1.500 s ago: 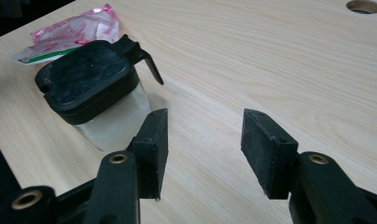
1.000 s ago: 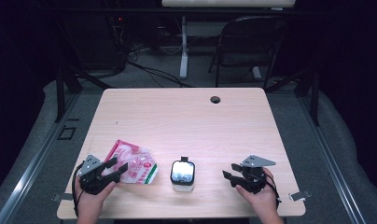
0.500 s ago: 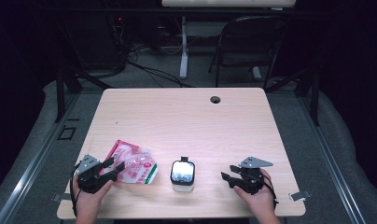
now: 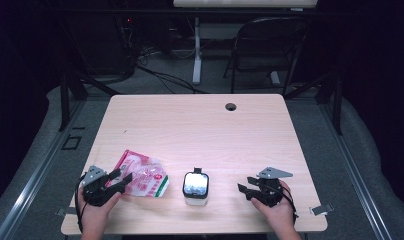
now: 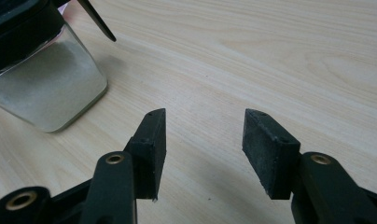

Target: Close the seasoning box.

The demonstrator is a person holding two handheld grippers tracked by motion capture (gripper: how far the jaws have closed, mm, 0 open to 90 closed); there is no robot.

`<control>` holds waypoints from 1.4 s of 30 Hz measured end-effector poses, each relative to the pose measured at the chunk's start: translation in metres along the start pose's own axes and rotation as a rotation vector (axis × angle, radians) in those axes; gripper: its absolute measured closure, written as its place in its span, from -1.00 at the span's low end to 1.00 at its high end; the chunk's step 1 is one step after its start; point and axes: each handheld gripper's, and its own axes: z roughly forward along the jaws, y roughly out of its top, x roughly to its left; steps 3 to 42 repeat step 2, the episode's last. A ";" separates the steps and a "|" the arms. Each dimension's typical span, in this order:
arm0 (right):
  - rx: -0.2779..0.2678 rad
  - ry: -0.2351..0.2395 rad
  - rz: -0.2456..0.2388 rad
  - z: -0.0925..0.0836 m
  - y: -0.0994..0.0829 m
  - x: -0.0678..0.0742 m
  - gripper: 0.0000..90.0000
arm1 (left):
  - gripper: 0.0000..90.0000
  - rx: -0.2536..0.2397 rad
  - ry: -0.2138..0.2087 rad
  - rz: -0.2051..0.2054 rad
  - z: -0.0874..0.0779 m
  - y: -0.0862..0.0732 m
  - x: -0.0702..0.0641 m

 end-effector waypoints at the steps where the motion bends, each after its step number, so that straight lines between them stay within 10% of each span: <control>1: 0.000 0.000 0.000 0.000 0.000 0.000 0.10 | 0.01 0.001 0.000 -0.001 0.000 0.000 0.000; 42: -0.001 -0.001 0.002 0.000 0.000 -0.001 0.09 | 0.00 -0.001 0.004 -0.006 0.000 0.000 0.001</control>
